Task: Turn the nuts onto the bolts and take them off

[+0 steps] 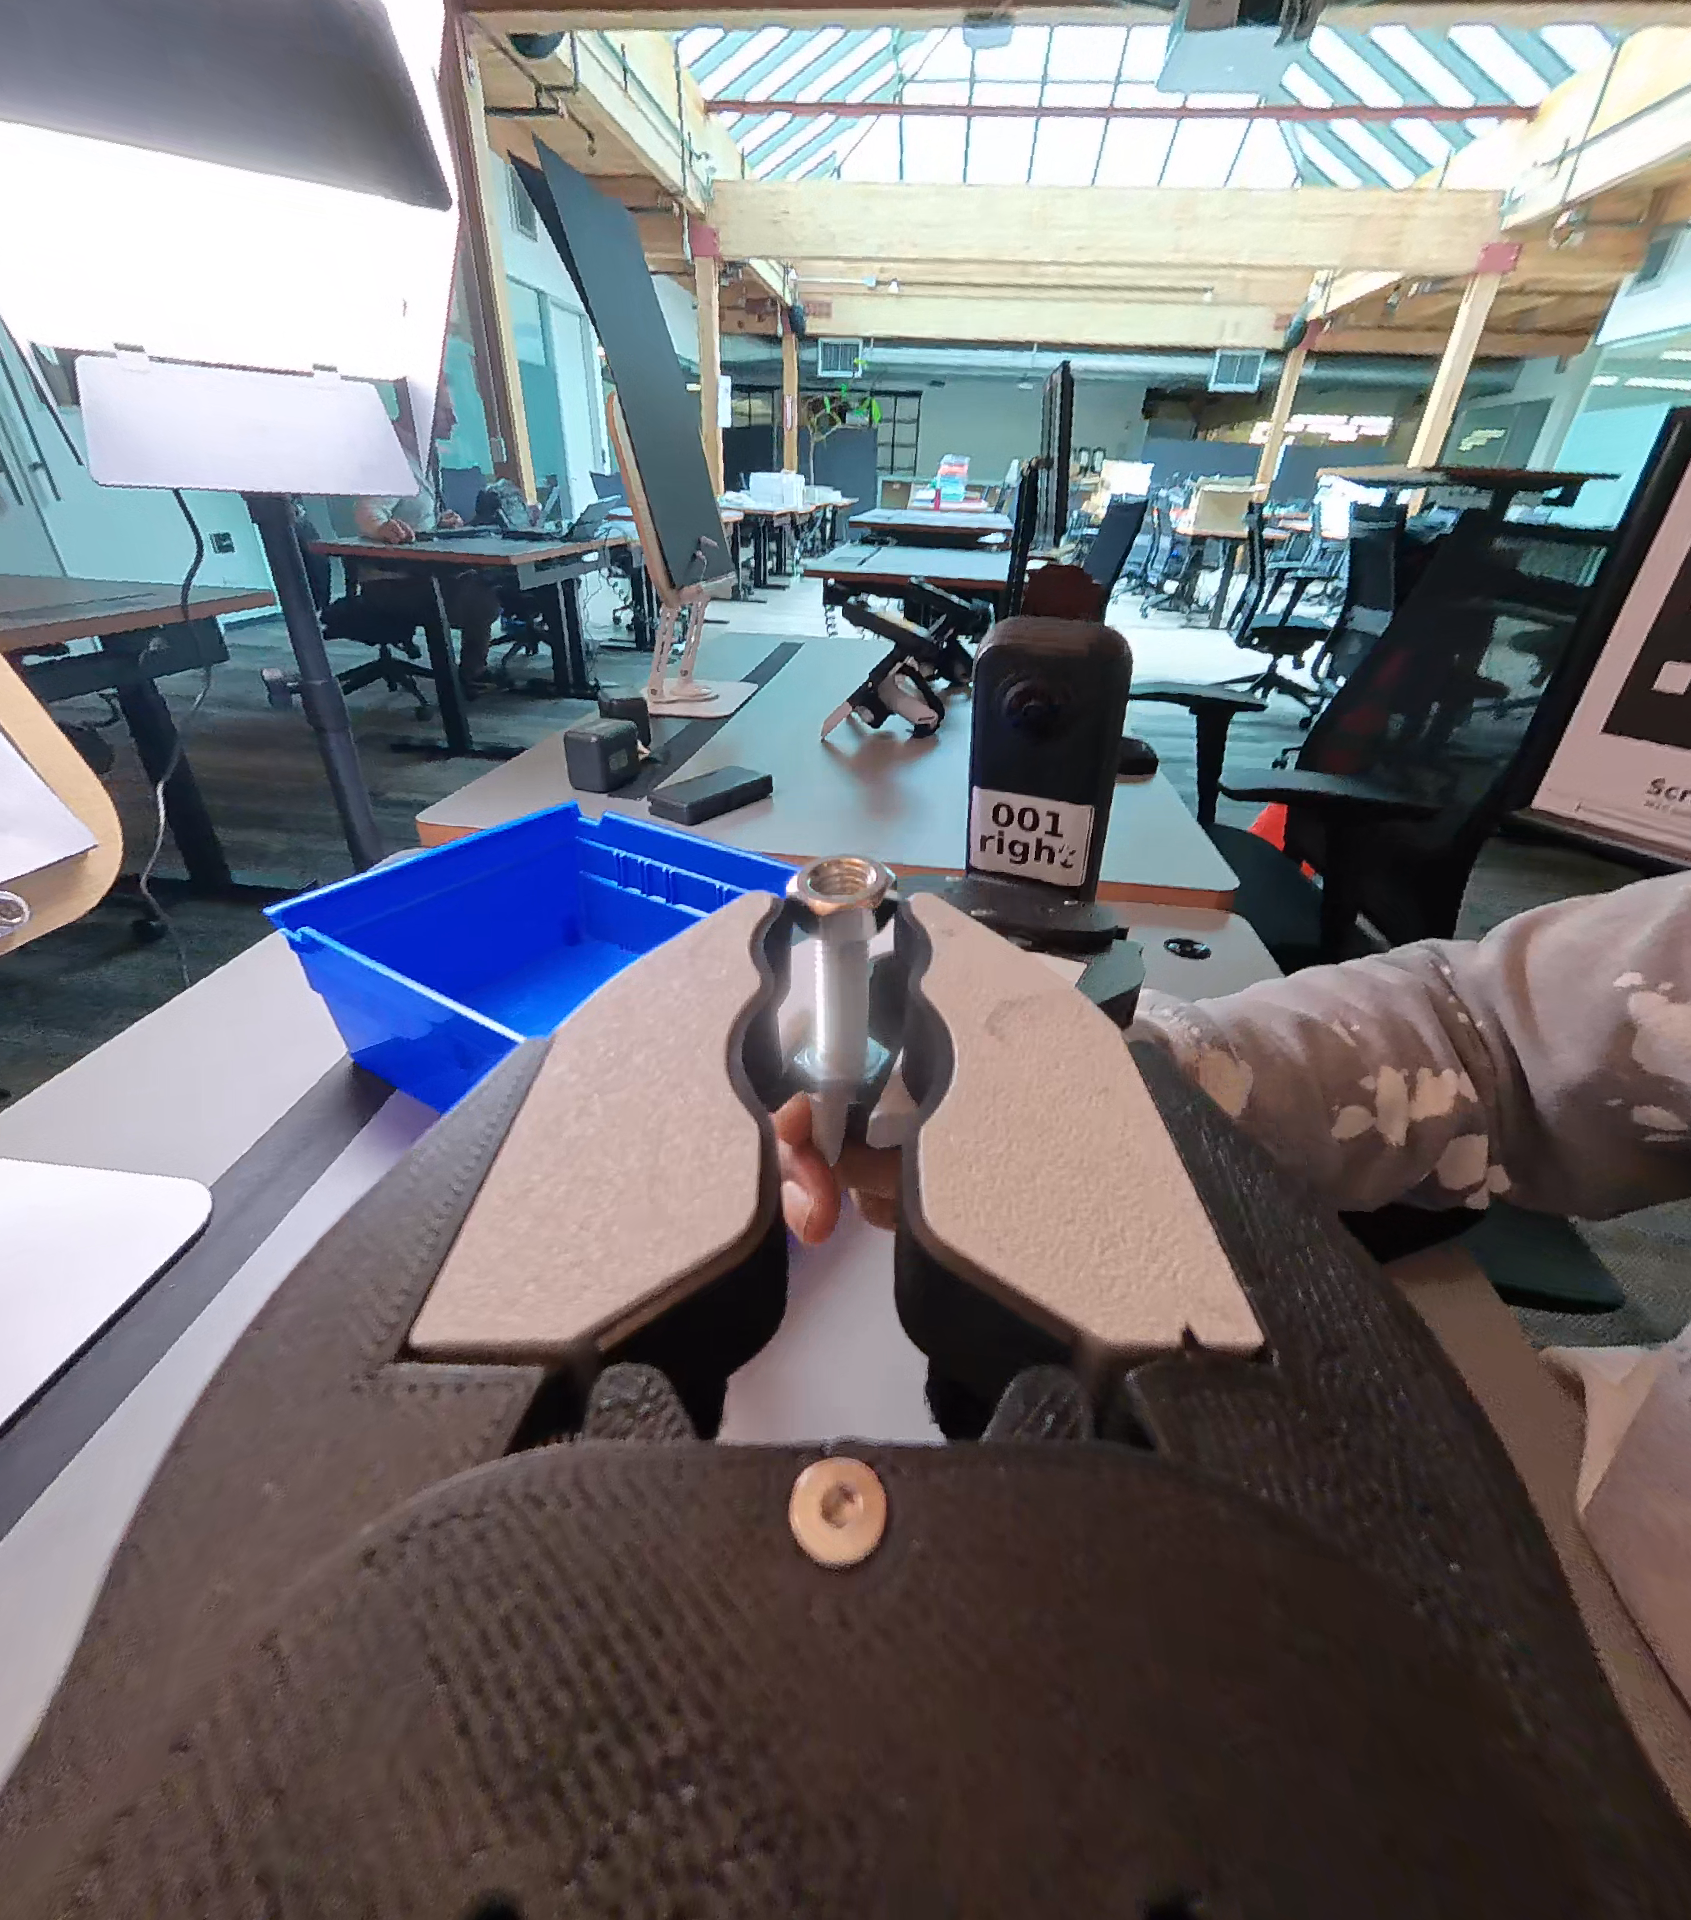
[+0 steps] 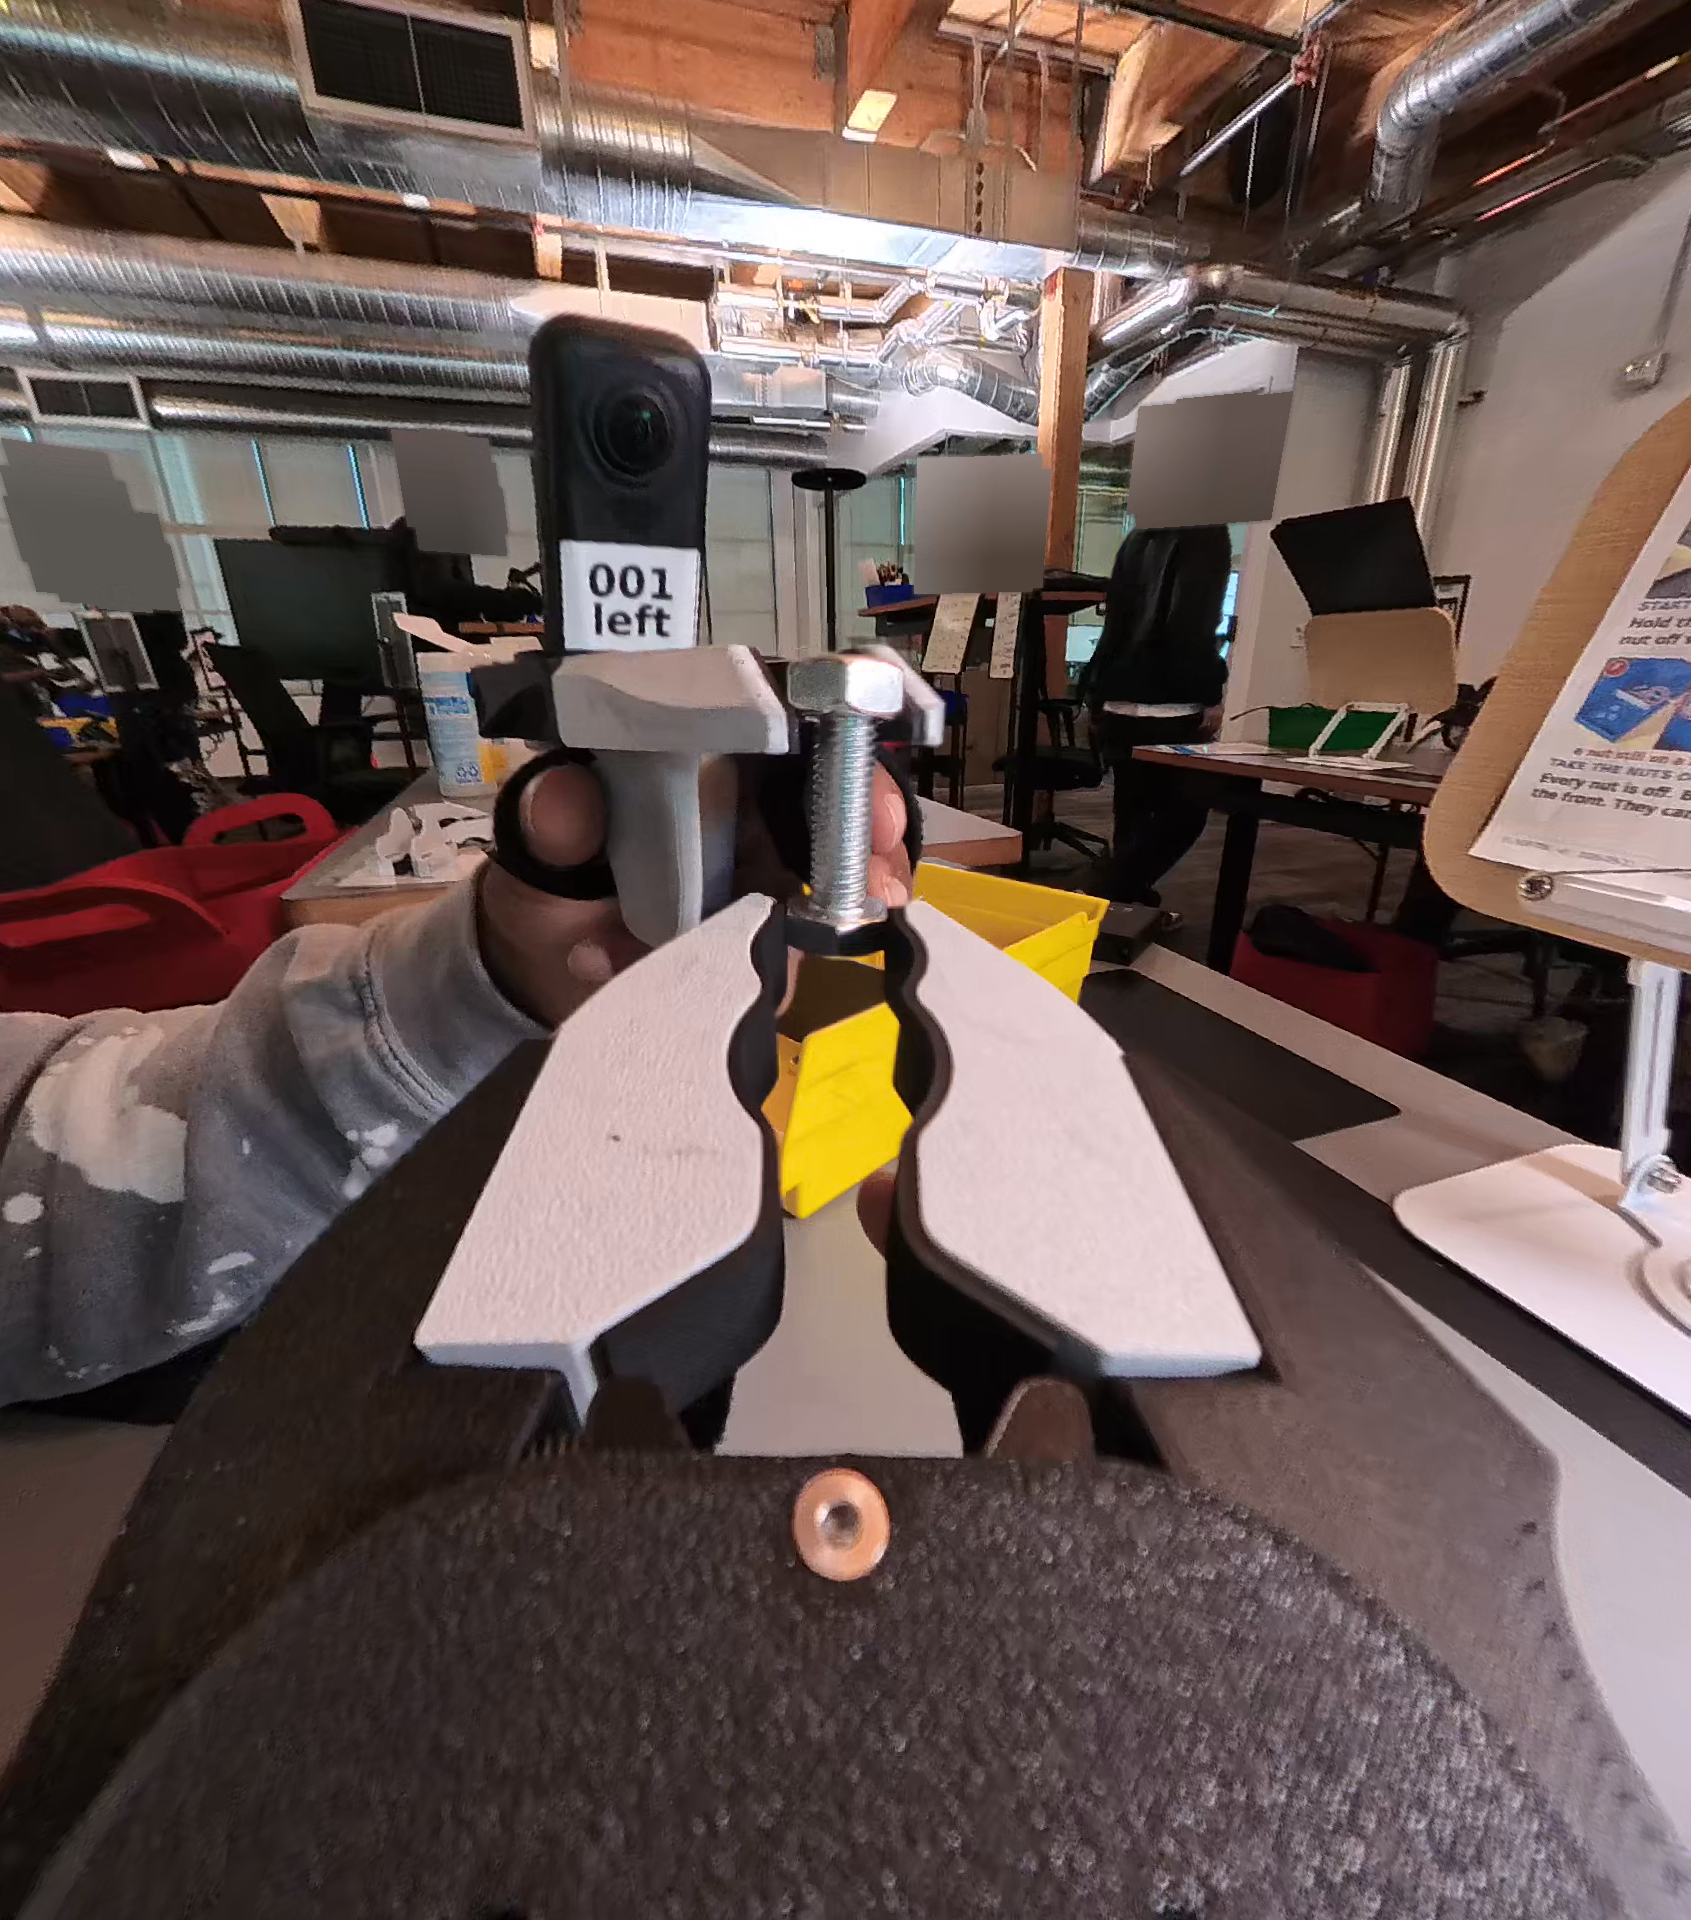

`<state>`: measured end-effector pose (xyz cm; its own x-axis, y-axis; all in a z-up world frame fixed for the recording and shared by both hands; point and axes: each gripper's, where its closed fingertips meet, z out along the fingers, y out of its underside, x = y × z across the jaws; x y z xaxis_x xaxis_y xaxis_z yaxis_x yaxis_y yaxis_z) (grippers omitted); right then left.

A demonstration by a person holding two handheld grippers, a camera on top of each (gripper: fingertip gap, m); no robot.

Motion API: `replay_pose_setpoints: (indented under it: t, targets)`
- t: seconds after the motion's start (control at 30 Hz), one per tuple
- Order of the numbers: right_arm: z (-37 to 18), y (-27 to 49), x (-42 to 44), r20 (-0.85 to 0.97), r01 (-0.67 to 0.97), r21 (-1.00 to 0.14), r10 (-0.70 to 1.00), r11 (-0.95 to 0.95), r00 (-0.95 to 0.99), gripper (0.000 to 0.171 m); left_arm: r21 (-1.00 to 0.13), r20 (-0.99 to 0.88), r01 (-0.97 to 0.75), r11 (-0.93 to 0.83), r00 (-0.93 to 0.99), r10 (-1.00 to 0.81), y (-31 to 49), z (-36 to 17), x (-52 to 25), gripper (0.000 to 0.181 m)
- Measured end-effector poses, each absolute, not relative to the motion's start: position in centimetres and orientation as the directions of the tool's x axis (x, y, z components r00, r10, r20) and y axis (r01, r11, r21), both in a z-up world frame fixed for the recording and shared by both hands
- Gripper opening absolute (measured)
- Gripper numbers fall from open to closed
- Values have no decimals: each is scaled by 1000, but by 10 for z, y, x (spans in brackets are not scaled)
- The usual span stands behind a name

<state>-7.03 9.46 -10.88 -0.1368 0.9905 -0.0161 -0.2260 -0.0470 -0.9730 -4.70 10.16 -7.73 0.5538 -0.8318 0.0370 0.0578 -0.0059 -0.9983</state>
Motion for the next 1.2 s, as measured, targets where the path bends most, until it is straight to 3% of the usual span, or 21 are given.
replay_pose_setpoints:
  t: [0.4,1.2]
  targets:
    - [-127,96,-80,132,-83,-988,990,129,-41,18,-973,-81,-220,-68,602,-794,97,-97,-62,19]
    - [-116,90,-75,74,-181,-982,992,55,-99,18,-997,-27,-73,-15,546,-838,93,-84,-56,21]
